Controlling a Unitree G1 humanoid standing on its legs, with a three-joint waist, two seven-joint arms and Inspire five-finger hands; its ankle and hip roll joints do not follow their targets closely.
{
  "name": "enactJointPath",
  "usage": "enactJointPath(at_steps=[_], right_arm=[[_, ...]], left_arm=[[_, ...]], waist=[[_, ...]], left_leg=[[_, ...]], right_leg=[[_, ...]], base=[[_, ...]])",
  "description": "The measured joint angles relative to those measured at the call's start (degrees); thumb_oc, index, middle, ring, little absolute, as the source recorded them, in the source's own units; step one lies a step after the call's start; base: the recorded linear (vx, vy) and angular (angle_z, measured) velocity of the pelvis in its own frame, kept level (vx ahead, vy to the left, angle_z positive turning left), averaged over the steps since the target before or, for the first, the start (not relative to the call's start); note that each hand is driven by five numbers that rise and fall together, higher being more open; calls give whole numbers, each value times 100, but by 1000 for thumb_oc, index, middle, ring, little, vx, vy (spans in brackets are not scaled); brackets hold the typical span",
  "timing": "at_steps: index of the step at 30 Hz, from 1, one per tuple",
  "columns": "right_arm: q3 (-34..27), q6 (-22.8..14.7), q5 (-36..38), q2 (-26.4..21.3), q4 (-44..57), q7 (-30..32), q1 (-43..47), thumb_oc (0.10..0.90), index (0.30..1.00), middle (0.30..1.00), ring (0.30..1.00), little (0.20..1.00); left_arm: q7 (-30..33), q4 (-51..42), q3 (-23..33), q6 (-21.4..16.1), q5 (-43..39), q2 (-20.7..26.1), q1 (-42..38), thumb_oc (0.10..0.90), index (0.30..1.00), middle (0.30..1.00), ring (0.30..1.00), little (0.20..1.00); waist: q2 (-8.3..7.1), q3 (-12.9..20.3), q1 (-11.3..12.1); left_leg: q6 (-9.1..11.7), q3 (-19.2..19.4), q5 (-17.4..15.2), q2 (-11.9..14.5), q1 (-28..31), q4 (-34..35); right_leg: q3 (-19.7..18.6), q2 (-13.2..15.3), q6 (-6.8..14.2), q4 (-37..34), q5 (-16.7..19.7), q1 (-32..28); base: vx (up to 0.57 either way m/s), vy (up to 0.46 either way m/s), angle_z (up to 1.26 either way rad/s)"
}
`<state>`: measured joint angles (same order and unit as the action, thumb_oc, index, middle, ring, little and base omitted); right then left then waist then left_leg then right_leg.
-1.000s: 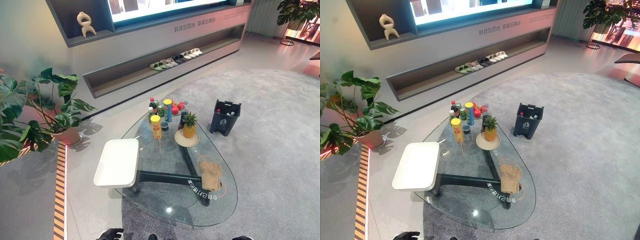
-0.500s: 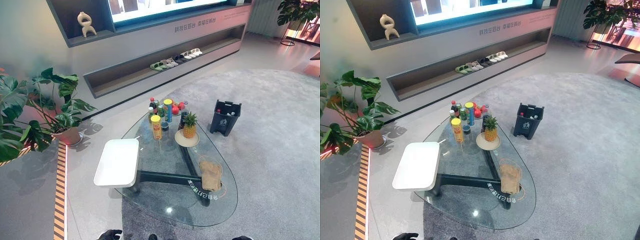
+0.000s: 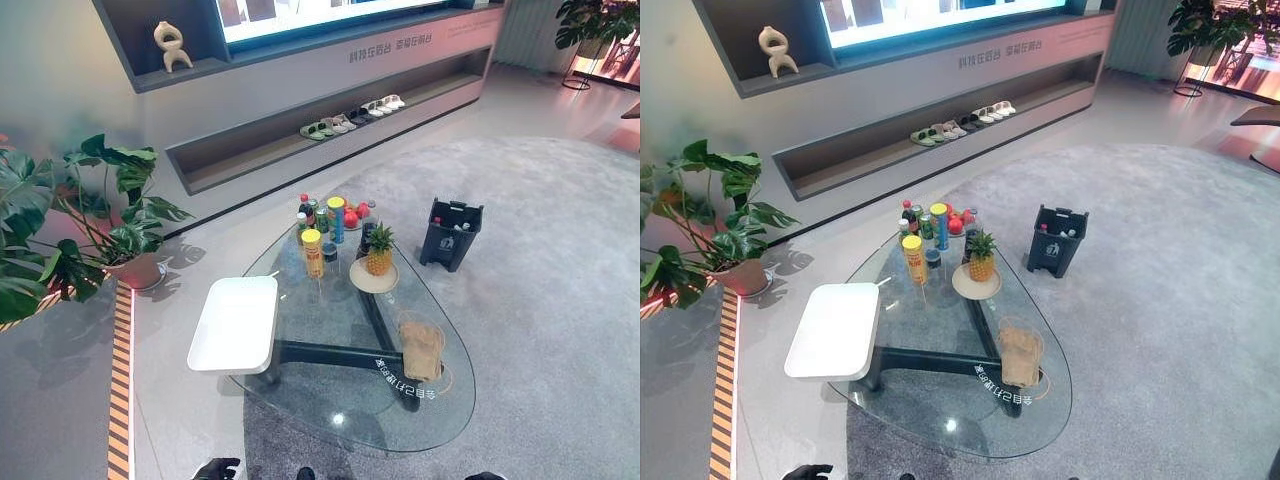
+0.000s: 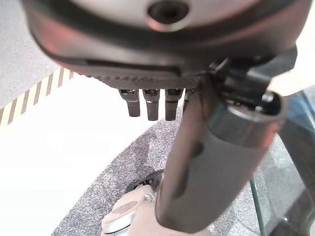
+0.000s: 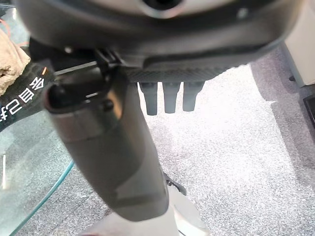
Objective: Wipe the table with a cloth and put it in the basket.
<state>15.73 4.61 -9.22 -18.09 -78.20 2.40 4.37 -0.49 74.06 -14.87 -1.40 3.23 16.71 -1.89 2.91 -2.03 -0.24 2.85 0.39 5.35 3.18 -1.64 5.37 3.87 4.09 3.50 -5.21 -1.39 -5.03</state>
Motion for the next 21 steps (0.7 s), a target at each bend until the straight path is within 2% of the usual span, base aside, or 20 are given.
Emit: enactJointPath(at_steps=[4,6,9,11,14,16,21], right_arm=[[46,55,-113,-24,-20,-18,7,800,900,900,900,900],[175,66,-190,-59,-13,-16,139,800,900,900,900,900],[245,132,-189,-151,-10,-89,497,800,900,900,900,900],[265,146,-188,-170,3,-189,736,800,900,900,900,900],[273,164,-136,-216,15,-227,1078,800,900,900,900,900],[258,176,61,-320,28,-197,1376,800,900,900,900,900],[239,185,326,-568,53,-21,1809,800,900,900,900,900]], left_arm=[[95,-43,-3,4,-59,0,-24,800,900,900,900,900],[185,-88,-8,6,-266,1,-184,800,900,900,900,900],[256,-97,-4,-10,-579,12,-709,800,900,900,900,900],[336,-161,-5,-43,-749,75,-956,800,900,900,900,900],[392,-444,-14,-201,-972,256,-1169,800,900,900,900,900],[494,-477,-20,-253,-1182,332,-1448,800,900,900,900,900],[514,-465,-14,-284,-1878,522,-1998,800,900,900,900,900]], waist=[[33,-182,-1],[102,-282,-6],[206,-782,-14],[182,-1052,-32],[153,-1284,-100],[173,-1586,-155],[241,-2009,-149]], left_leg=[[-4,19,42,0,-225,-4],[20,5,158,17,-598,-40],[21,-11,356,18,-957,-45],[35,-9,388,16,-1018,-45],[42,-10,442,21,-1278,-45],[39,-13,495,18,-1397,-45],[32,-18,592,13,-1763,-47]], right_leg=[[5,2,43,9,42,220],[7,-18,47,15,114,588],[22,-35,77,34,271,894],[8,-33,85,31,299,964],[-13,-47,93,30,336,1242],[-17,-43,100,32,392,1350],[-25,-41,120,68,467,1734]], base=[[-111,11,0],[-204,-31,1],[-116,-22,3],[-66,2,-2],[-127,10,-3],[-95,-19,-1],[-129,-6,-1]])
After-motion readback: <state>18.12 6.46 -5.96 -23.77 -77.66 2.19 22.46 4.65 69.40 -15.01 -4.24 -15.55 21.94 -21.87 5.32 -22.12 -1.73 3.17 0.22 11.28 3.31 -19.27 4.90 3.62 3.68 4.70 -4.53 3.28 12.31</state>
